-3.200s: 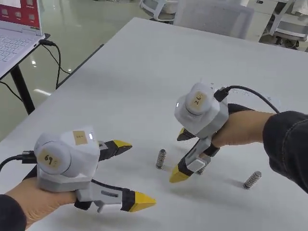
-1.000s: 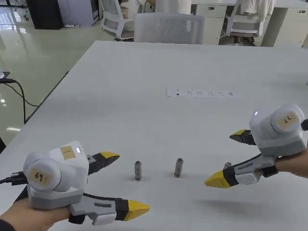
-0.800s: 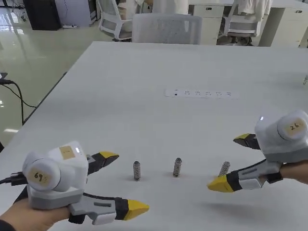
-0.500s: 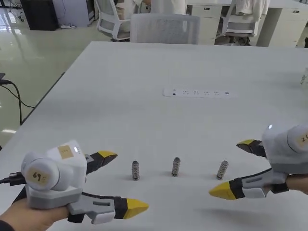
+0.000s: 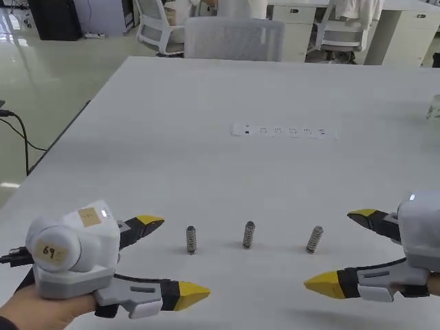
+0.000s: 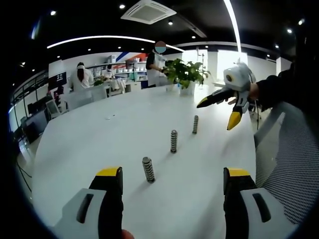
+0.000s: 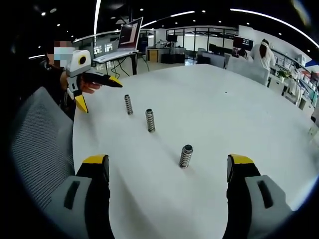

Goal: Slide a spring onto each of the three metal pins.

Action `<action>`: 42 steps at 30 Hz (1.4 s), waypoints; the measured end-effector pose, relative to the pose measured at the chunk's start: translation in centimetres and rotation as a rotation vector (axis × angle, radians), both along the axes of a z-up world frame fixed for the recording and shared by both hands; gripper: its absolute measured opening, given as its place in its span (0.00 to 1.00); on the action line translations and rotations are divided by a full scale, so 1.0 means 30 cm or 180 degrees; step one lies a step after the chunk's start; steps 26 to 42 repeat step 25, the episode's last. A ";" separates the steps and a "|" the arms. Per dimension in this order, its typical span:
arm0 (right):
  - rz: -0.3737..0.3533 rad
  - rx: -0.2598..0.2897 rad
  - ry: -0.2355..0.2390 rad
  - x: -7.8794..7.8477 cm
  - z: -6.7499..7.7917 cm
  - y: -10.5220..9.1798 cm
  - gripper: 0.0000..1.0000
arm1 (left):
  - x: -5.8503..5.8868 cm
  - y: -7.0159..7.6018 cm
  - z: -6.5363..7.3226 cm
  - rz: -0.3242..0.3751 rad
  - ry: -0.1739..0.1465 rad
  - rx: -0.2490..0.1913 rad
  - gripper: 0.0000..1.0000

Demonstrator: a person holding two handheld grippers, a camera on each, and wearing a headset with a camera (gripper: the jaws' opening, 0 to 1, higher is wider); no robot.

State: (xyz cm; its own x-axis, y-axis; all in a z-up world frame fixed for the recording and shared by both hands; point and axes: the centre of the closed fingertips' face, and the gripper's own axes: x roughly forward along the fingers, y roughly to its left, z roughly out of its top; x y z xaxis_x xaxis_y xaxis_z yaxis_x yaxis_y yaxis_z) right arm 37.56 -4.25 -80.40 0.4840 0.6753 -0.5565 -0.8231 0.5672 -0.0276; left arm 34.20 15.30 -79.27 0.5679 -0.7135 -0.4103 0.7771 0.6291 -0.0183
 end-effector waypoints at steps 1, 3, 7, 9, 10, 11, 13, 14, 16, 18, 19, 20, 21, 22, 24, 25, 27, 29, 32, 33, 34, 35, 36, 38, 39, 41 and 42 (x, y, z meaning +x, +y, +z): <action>0.0000 -0.0002 -0.0003 -0.003 -0.003 -0.001 1.00 | 0.000 0.000 0.000 0.0004 0.0000 -0.0004 0.82; 0.0004 0.0004 -0.0005 -0.009 -0.004 0.001 1.00 | 0.000 0.000 0.001 0.0010 -0.0001 -0.0006 0.82; -0.0047 0.0072 -0.0017 -0.013 0.002 0.002 1.00 | 0.002 0.000 0.003 0.0030 -0.0005 -0.0019 0.82; -0.0059 0.0087 -0.0013 -0.017 -0.001 0.002 1.00 | 0.001 0.000 0.002 0.0031 -0.0007 -0.0020 0.82; -0.0063 0.0091 -0.0009 -0.019 -0.002 0.003 1.00 | 0.000 0.000 0.001 0.0033 -0.0005 -0.0019 0.82; -0.0065 0.0094 -0.0008 -0.022 -0.003 0.003 1.00 | -0.001 0.000 0.000 0.0033 -0.0004 -0.0018 0.82; -0.0059 0.0081 0.0002 -0.027 -0.009 0.005 1.00 | -0.001 0.000 -0.002 0.0036 0.0000 -0.0020 0.82; -0.0060 0.0075 0.0002 -0.029 -0.010 0.004 1.00 | 0.000 0.001 -0.002 0.0039 -0.0002 -0.0018 0.82; -0.0069 0.0099 0.0007 -0.031 -0.010 0.006 1.00 | 0.000 0.000 0.000 0.0042 -0.0005 -0.0026 0.82; -0.0070 0.0097 0.0015 -0.035 -0.012 0.008 1.00 | 0.001 0.002 0.000 0.0049 -0.0005 -0.0026 0.82; -0.0066 0.0094 0.0016 -0.036 -0.013 0.009 1.00 | 0.001 0.002 0.000 0.0049 -0.0005 -0.0026 0.82; -0.0060 0.0081 0.0010 -0.038 -0.015 0.009 1.00 | 0.001 0.002 0.000 0.0049 -0.0005 -0.0027 0.82; -0.0058 0.0076 0.0016 -0.038 -0.017 0.009 1.00 | 0.001 0.002 0.001 0.0050 -0.0008 -0.0026 0.82; -0.0061 0.0076 0.0012 -0.039 -0.015 0.009 1.00 | 0.001 0.001 0.001 0.0052 -0.0008 -0.0028 0.82; -0.0071 0.0098 0.0013 -0.039 -0.012 0.011 1.00 | 0.001 0.001 0.004 0.0058 -0.0013 -0.0034 0.82; -0.0073 0.0098 0.0007 -0.038 -0.012 0.011 1.00 | 0.001 0.001 0.005 0.0063 -0.0015 -0.0038 0.82; -0.0073 0.0098 0.0007 -0.038 -0.012 0.011 1.00 | 0.001 0.001 0.005 0.0063 -0.0015 -0.0038 0.82; -0.0073 0.0098 0.0007 -0.038 -0.012 0.011 1.00 | 0.001 0.001 0.005 0.0063 -0.0015 -0.0038 0.82; -0.0073 0.0098 0.0007 -0.038 -0.012 0.011 1.00 | 0.001 0.001 0.005 0.0063 -0.0015 -0.0038 0.82; -0.0073 0.0098 0.0007 -0.038 -0.012 0.011 1.00 | 0.001 0.001 0.005 0.0063 -0.0015 -0.0038 0.82; -0.0073 0.0098 0.0007 -0.038 -0.012 0.011 1.00 | 0.001 0.001 0.005 0.0063 -0.0015 -0.0038 0.82; -0.0073 0.0098 0.0007 -0.038 -0.012 0.011 1.00 | 0.001 0.001 0.005 0.0063 -0.0015 -0.0038 0.82; -0.0073 0.0098 0.0007 -0.038 -0.012 0.011 1.00 | 0.001 0.001 0.005 0.0063 -0.0015 -0.0038 0.82; -0.0073 0.0098 0.0007 -0.038 -0.012 0.011 1.00 | 0.001 0.001 0.005 0.0063 -0.0015 -0.0038 0.82; -0.0073 0.0098 0.0007 -0.038 -0.012 0.011 1.00 | 0.001 0.001 0.005 0.0063 -0.0015 -0.0038 0.82; -0.0073 0.0098 0.0007 -0.038 -0.012 0.011 1.00 | 0.001 0.001 0.005 0.0063 -0.0015 -0.0038 0.82; -0.0073 0.0098 0.0007 -0.038 -0.012 0.011 1.00 | 0.001 0.001 0.005 0.0063 -0.0015 -0.0038 0.82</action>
